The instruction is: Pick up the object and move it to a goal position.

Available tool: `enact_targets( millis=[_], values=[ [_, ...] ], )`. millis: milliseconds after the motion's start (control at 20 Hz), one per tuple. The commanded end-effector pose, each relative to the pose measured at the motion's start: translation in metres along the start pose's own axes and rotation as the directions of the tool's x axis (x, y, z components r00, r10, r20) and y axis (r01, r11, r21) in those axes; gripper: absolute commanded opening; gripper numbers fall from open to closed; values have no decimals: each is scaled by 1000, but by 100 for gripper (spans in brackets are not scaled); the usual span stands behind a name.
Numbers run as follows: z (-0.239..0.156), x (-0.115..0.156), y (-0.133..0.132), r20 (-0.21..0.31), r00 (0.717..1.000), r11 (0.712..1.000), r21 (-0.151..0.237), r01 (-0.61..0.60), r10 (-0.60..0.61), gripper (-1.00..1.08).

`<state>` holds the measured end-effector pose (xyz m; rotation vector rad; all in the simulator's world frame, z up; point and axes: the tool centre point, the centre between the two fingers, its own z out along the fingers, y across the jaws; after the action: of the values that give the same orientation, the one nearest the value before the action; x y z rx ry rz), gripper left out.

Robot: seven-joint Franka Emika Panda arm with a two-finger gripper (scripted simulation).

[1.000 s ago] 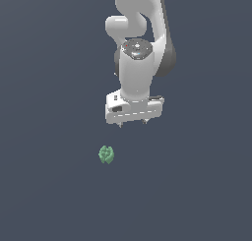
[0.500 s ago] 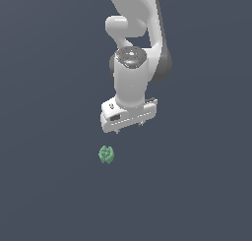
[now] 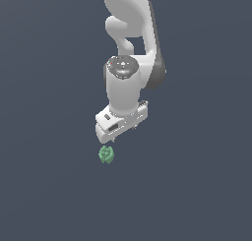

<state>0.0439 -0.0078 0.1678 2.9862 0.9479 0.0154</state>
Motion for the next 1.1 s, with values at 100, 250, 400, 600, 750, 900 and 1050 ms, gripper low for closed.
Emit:
enact_targets(
  millis=[100,250,400,600,750,900,1050],
  values=[
    [6,0,12,3,994,994,1,111,-111,100],
    [11,0,19,4,983,983,2,183,-183,100],
    [15,-1,27,5,967,967,3,254,-254,100],
    [21,-2,37,6,938,938,5,345,-345,100],
    [26,-3,45,5,911,911,6,412,-412,100],
    [30,-4,53,5,880,880,8,476,-476,100],
    [35,-6,61,4,843,843,9,537,-537,100]
  ],
)
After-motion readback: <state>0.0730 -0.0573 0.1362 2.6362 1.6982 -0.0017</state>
